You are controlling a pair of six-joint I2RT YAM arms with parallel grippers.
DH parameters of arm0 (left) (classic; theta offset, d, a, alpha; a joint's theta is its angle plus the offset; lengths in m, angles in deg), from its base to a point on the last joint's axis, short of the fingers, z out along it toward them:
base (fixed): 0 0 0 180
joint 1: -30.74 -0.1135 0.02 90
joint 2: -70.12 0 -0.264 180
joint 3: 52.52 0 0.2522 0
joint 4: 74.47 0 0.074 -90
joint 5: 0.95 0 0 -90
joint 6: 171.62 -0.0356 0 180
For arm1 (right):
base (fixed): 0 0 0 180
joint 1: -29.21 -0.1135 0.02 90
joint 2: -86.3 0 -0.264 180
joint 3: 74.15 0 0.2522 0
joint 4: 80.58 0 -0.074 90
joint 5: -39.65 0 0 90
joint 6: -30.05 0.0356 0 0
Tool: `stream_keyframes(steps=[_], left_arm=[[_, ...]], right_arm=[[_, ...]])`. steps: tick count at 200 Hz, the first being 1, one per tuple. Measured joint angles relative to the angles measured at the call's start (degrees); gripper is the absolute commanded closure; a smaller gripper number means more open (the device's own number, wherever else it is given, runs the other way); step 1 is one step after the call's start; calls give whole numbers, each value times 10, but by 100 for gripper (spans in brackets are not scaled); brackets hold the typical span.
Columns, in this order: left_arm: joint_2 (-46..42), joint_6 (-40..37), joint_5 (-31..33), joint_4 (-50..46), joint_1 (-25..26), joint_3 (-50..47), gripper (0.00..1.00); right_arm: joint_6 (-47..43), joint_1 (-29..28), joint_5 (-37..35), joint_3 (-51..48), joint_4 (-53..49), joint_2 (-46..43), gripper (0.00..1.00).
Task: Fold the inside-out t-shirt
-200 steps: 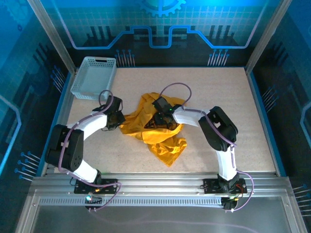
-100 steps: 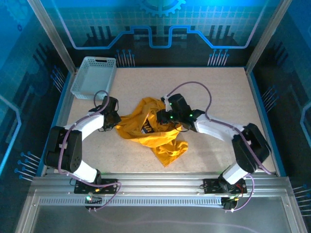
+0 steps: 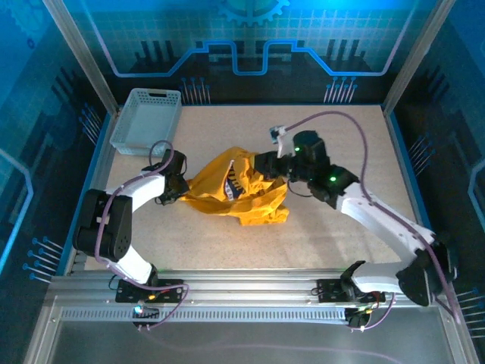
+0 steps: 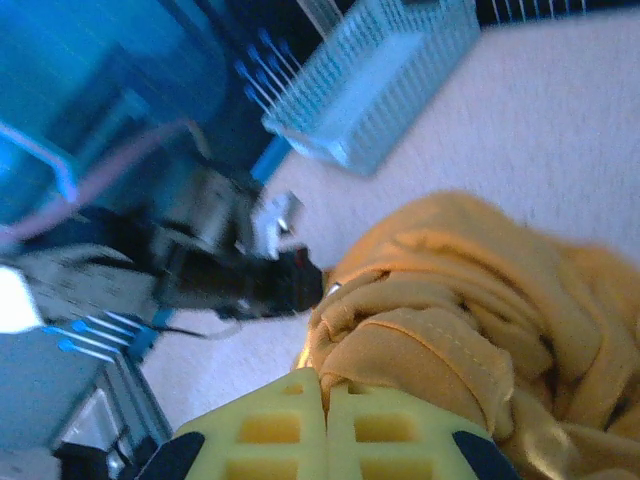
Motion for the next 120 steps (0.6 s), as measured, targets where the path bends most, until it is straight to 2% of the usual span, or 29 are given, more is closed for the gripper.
stream_keyframes(steps=[41, 58, 63, 73, 95, 111, 120], left_arm=[[0, 2, 7, -2, -7, 0, 100], [0, 2, 7, -3, -12, 0, 100], [0, 2, 6, -4, -13, 1, 97], [0, 2, 2, -5, -14, 2, 87], [0, -4, -22, -10, -10, 9, 46], [-28, -14, -12, -31, 25, 17, 19], [-67, -16, 4, -50, 64, 24, 10]], right_arm=[[-3, 73, 0, 71, -59, -99, 100], [-3, 82, 3, 74, -72, -118, 100], [-3, 82, 5, 74, -77, -122, 100], [-5, 82, 11, 73, -82, -123, 100], [-13, 80, 16, 71, -83, -107, 100], [-15, 72, 11, 69, -83, -84, 100], [-15, 62, -1, 64, -86, -63, 100]])
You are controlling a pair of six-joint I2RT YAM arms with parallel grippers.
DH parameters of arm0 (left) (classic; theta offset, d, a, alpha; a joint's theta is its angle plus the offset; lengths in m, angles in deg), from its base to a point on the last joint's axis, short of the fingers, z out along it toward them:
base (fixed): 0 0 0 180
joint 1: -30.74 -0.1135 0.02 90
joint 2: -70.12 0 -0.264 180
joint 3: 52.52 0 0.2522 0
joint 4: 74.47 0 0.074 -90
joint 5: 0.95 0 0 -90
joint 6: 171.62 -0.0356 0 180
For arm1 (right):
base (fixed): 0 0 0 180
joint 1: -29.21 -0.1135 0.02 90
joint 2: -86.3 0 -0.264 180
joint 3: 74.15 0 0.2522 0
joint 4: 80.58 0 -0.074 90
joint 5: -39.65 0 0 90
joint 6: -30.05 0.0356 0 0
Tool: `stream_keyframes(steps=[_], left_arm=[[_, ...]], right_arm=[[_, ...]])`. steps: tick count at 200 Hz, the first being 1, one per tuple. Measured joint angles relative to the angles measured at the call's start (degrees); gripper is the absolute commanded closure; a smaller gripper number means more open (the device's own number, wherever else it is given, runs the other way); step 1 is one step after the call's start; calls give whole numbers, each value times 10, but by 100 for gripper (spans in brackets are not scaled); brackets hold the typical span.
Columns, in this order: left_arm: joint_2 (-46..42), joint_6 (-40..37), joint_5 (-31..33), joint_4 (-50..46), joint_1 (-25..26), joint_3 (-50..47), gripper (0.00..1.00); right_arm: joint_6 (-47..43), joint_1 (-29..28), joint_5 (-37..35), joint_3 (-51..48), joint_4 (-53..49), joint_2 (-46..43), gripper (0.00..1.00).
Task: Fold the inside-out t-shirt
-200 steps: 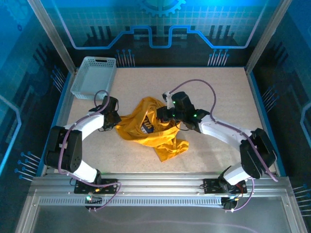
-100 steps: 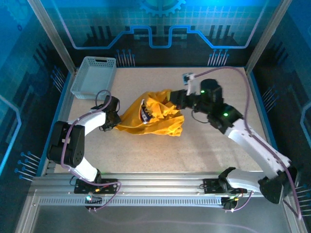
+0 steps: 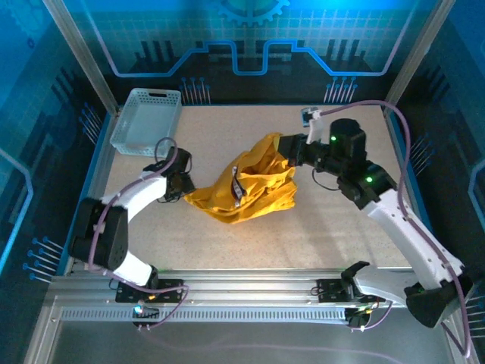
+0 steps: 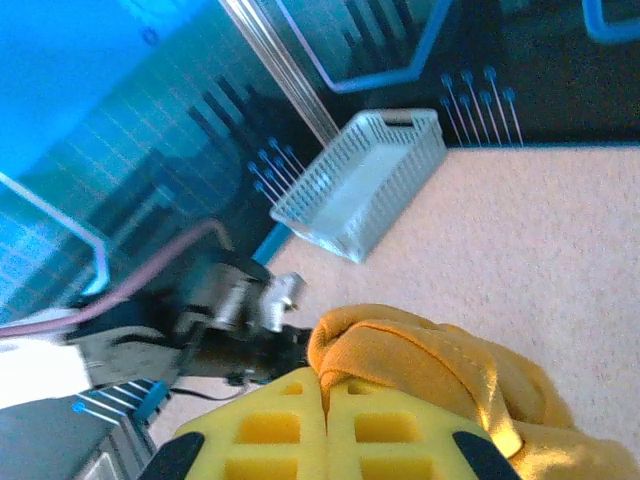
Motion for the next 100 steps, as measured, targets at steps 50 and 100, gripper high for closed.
stream_keyframes(steps=[50, 100], left_arm=[[-262, -61, 86, 31, 172, 15, 6], [-316, -194, 7, 262, 311, -130, 8]], right_arm=[[2, -40, -67, 1, -34, 110, 100], [12, -93, -81, 42, -51, 181, 100]])
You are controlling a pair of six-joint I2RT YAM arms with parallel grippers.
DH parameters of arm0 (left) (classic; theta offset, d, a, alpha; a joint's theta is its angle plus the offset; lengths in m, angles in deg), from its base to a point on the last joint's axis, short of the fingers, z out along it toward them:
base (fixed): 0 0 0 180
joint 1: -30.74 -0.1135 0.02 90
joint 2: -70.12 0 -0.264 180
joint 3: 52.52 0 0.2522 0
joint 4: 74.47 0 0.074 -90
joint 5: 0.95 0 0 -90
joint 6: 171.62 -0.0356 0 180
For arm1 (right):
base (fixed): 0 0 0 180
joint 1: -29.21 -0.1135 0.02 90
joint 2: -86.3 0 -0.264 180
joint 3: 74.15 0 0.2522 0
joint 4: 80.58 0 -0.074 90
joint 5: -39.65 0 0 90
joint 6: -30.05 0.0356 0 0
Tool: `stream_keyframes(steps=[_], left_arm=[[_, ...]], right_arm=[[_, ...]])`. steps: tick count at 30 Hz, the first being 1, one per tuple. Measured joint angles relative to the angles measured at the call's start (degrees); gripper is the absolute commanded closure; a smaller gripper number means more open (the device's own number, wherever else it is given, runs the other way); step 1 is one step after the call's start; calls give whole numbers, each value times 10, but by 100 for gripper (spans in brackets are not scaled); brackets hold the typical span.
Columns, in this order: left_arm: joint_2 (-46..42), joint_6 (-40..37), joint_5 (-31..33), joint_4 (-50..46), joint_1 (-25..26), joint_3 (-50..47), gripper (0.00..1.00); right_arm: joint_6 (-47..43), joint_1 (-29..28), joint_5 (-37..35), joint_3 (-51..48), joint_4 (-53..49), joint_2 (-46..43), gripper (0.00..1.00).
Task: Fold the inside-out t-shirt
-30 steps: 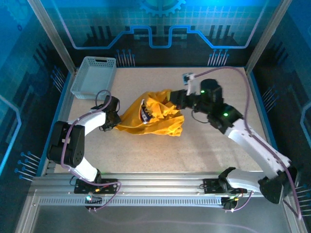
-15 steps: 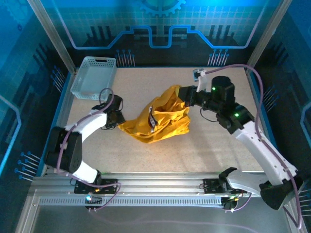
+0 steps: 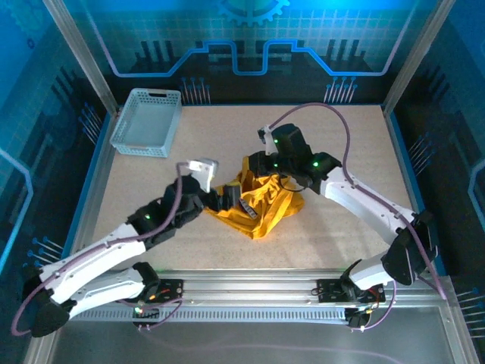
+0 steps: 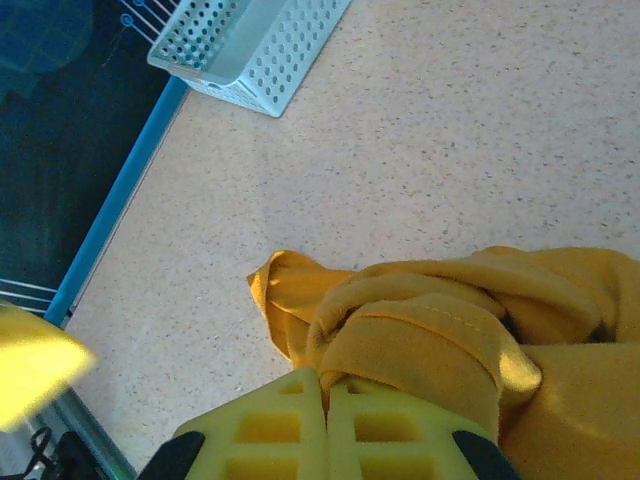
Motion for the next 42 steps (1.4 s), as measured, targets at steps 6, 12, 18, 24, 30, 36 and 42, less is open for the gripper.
stream_keyframes(steps=[6, 12, 18, 24, 30, 36, 42], left_arm=[[32, -70, -70, 126, 6, -94, 15], [68, -107, -81, 241, 20, -95, 12], [110, -124, -65, 294, 21, -95, 15], [145, -141, -37, 305, 21, -95, 47], [147, -141, -18, 309, 22, -94, 85], [134, -120, -1, 303, 19, -94, 100], [94, -69, -9, 294, -20, -97, 100]], right_arm=[[14, -9, 4, 51, -9, 7, 100], [25, -31, 9, 63, -14, 14, 100], [33, -43, 14, 76, -23, 37, 100], [38, -46, 18, 82, -25, 44, 100], [37, -46, -1, 90, -41, 44, 88], [26, -28, -14, 90, -54, 45, 43], [0, 12, -54, -1, -52, -24, 17]])
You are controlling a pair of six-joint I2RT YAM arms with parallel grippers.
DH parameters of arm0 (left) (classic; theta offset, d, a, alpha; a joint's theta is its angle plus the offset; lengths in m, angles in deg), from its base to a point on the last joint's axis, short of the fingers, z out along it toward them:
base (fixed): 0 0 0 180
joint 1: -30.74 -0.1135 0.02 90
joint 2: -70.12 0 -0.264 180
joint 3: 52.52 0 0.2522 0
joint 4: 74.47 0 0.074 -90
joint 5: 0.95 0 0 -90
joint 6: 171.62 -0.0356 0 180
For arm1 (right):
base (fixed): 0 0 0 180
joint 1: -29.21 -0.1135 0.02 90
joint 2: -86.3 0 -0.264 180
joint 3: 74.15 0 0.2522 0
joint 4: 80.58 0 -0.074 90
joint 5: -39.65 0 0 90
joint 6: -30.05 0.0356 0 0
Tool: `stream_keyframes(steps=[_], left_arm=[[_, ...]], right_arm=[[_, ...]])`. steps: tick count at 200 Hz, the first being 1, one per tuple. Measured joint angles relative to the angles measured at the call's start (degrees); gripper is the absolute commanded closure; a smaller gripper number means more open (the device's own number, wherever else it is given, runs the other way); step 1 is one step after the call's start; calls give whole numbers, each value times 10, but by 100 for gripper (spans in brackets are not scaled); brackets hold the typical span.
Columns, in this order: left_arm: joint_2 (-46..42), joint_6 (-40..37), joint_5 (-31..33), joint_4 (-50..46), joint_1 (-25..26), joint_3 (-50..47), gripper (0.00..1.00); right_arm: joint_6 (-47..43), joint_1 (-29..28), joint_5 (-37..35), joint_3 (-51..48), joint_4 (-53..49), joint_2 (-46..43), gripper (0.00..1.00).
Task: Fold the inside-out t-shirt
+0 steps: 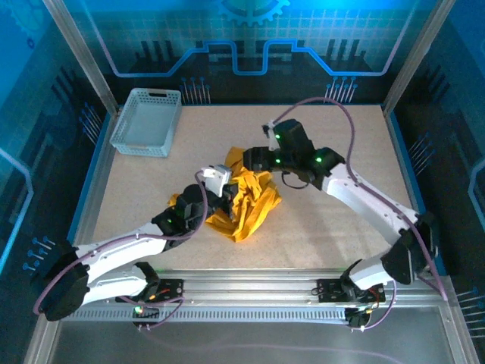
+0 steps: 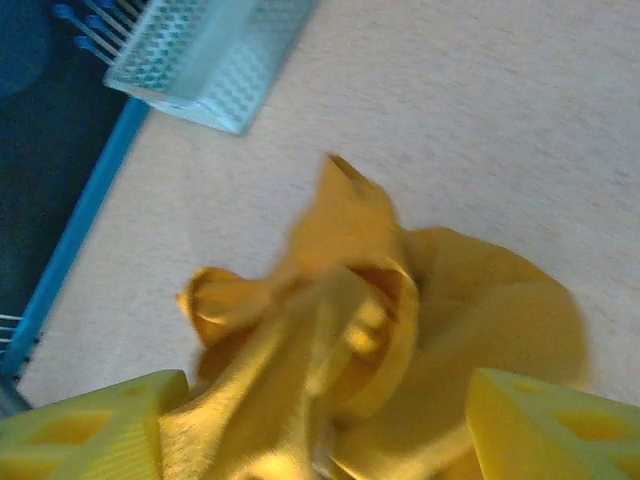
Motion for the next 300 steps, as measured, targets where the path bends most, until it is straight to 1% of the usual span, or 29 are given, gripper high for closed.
stream_keyframes(steps=[24, 46, 58, 69, 93, 103, 126, 127, 128, 129, 134, 136, 138, 144, 145, 149, 155, 174, 191, 219, 241, 260, 275, 284, 294, 296, 297, 298, 300], left_arm=[[-17, 30, -23, 0, -29, -16, 100], [-19, 50, -37, -3, -47, -26, 100], [-19, 58, -45, -7, -52, -27, 100], [-19, 61, -48, -10, -53, -27, 100], [-20, 65, -56, -16, -53, -27, 100], [-23, 68, -58, -19, -54, -27, 100], [-33, 77, -62, -31, -62, -27, 100], [-35, 78, -63, -33, -64, -27, 100], [-36, 78, -63, -34, -64, -27, 100], [-37, 79, -64, -36, -66, -27, 100], [-38, 80, -64, -38, -67, -27, 100], [-40, 82, -64, -41, -70, -27, 100], [-41, 83, -65, -43, -72, -27, 100], [-46, 87, -67, -52, -80, -27, 100], [-46, 87, -67, -52, -80, -27, 100], [-52, 90, -70, -60, -89, -27, 100], [-59, 94, -72, -68, -101, -27, 100], [-82, 109, -85, -90, -144, -24, 100], [-100, 130, -107, -108, -193, -11, 100], [-123, 168, -137, -114, -242, 12, 100], [-143, 205, -153, -105, -260, 13, 100], [-156, 226, -168, -89, -261, -2, 100], [-167, 241, -180, -70, -261, -40, 100], [-174, 252, -186, -65, -261, -73, 100], [-178, 263, -193, -64, -261, -109, 100], [-178, 265, -194, -64, -261, -115, 100], [-179, 268, -195, -66, -261, -123, 100], [-179, 268, -195, -66, -261, -123, 100], [-179, 271, -196, -66, -261, -129, 100]], right_arm=[[2, 9, -16, -118, 13, -74, 15], [24, 8, 1, -207, 56, -96, 14], [43, 0, 15, -265, 97, -97, 14], [54, -8, 20, -290, 113, -97, 15], [78, -33, 32, -306, 155, -77, 23], [85, -36, 39, -306, 178, -62, 30], [92, -36, 44, -295, 200, -22, 64], [89, -36, 44, -293, 200, -20, 67], [90, -36, 44, -293, 200, -19, 67], [93, -36, 43, -290, 199, -17, 69], [92, -36, 43, -289, 198, -15, 75], [92, -36, 43, -287, 198, -14, 79], [88, -36, 41, -286, 197, -14, 80], [86, -35, 36, -279, 187, -14, 90], [87, -35, 36, -278, 186, -14, 90], [82, -32, 31, -274, 179, -17, 95], [75, -28, 26, -269, 171, -21, 100], [58, 12, 21, -254, 131, -44, 100], [35, 89, 21, -226, 87, -73, 100], [-2, 183, 30, -160, 33, -120, 100], [-26, 223, 21, -108, 7, -157, 100], [-30, 255, 0, -101, -14, -181, 100], [-28, 293, -13, -118, -23, -184, 100], [-26, 320, -24, -146, -24, -181, 100], [-23, 336, -37, -174, -27, -167, 100], [-23, 337, -38, -179, -27, -164, 97], [-23, 339, -39, -181, -28, -162, 93], [-23, 339, -40, -184, -28, -160, 93], [-23, 341, -42, -190, -30, -153, 88]])
